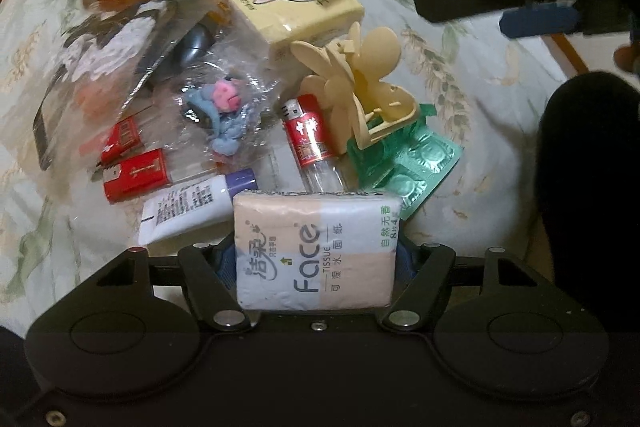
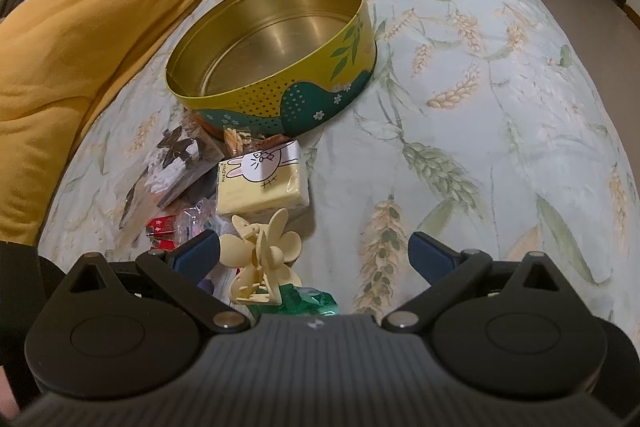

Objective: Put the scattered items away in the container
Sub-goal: 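Carry the tissue pack over the tin and release it inside with the left gripper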

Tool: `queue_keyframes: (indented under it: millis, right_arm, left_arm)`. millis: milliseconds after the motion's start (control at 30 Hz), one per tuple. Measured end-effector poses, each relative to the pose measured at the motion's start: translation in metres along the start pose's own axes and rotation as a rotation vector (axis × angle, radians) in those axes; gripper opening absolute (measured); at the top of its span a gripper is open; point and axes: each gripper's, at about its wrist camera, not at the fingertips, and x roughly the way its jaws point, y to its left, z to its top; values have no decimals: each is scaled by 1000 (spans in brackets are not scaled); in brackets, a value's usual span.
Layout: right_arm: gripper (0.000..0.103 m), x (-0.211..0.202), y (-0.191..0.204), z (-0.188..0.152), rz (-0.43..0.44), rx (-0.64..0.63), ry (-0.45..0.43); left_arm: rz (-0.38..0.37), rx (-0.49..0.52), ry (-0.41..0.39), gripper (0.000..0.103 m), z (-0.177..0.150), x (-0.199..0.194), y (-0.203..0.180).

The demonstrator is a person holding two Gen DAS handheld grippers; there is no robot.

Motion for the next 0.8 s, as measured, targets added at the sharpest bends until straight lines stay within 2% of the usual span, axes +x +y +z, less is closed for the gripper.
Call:
queue_keyframes:
  millis: [167,467,600,800]
  right_arm:
    - [103,2,-1,-3,-3,-8,-3]
    - [103,6,-1,-6,5,-16,-19]
    - [103,7,-2,-7,25,-10,-31]
    - [103,11,-7,-10,94,27,-53]
  left_arm:
    - [-3,-39,-36,68,5,-16,8]
    - [40,-145,-115,68,15,-43,40]
    - [42,-185,-156,68,18,-53,52]
    - [87,-215,-213,68,30,-63,63]
